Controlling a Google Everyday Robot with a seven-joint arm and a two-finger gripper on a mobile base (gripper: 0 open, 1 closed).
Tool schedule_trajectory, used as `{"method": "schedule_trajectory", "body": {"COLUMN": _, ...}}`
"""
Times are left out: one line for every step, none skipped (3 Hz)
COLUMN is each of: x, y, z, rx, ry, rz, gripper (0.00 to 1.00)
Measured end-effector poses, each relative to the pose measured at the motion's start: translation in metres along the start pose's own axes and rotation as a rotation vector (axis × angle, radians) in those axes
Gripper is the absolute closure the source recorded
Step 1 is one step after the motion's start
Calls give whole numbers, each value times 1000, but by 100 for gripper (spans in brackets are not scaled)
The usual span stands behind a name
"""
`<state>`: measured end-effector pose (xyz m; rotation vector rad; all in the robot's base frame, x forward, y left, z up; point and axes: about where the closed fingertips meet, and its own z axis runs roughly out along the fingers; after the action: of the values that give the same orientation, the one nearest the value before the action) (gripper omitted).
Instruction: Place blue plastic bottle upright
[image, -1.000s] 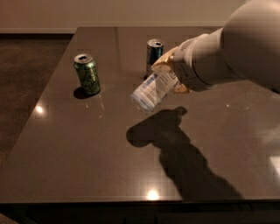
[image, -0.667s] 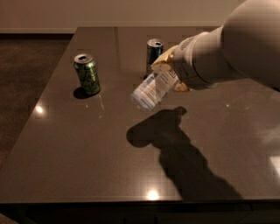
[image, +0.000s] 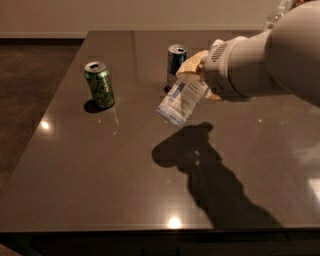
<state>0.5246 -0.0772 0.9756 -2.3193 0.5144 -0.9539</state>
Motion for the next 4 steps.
{"method": "schedule_trajectory", "body": {"x": -4, "y": -10, "z": -2, "rx": 99, "ry": 13, "rz": -33, "gripper": 100}}
{"method": "schedule_trajectory", "body": {"x": -8, "y": -22, "z": -1, "rx": 166, "ry": 33, "rz": -103, "gripper": 100}}
{"method": "schedule_trajectory", "body": {"x": -13, "y": -31, "z": 1, "rx": 215, "ry": 54, "rz": -205, "gripper": 100}}
{"method": "schedule_trajectory", "body": {"x": -15, "y": -40, "z": 3, "rx": 278, "ry": 94, "rz": -359, "gripper": 100}}
